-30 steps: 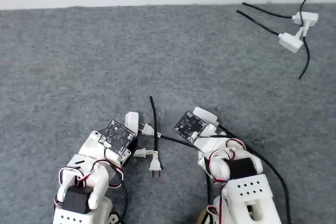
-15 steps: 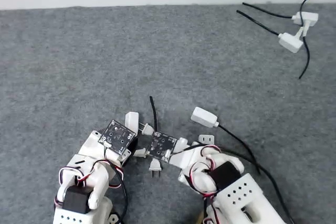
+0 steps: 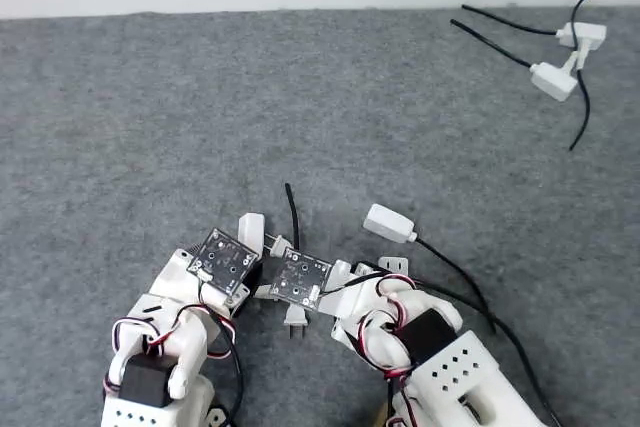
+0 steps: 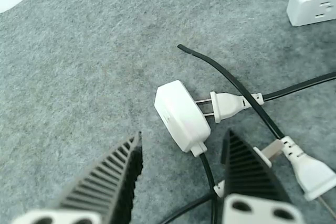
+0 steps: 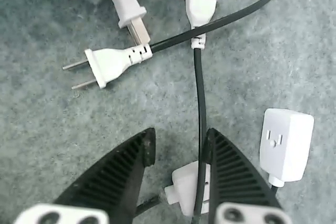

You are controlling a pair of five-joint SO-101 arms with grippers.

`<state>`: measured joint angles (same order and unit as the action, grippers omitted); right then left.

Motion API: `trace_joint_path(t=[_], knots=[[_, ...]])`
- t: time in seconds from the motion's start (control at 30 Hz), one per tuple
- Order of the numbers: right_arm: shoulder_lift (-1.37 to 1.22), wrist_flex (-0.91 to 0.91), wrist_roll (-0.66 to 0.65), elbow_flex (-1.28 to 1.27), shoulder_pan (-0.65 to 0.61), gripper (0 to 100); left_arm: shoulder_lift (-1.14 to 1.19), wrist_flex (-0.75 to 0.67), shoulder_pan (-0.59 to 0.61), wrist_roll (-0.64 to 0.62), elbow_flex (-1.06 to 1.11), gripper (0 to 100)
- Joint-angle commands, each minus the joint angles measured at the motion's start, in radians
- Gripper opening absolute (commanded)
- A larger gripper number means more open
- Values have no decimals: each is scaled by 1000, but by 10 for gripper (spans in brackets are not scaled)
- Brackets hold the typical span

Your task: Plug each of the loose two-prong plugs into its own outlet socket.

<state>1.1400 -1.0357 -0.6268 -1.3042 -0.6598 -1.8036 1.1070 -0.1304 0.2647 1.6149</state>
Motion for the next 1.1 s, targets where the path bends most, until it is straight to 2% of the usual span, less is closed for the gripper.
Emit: trace_joint_path(t=[0.0, 0.17, 0.33, 0.53, 0.8, 1.07], knots=[[8, 53, 9, -25, -4, 154, -6, -28, -6, 6, -7, 235], [10, 71, 11, -31, 10, 154, -6, -29, -2, 6, -7, 235], [8, -82, 9, 201, 124, 154, -6, -41, -2, 6, 1, 235], [-31, -188, 8, 434, 136, 154, -6, -41, -2, 6, 2, 235], [-490, -183, 23, 634, 131, 154, -6, -41, -2, 6, 2, 235], [-746, -61, 41, 591, -35, 154, -6, -41, 31, -12, -8, 235]])
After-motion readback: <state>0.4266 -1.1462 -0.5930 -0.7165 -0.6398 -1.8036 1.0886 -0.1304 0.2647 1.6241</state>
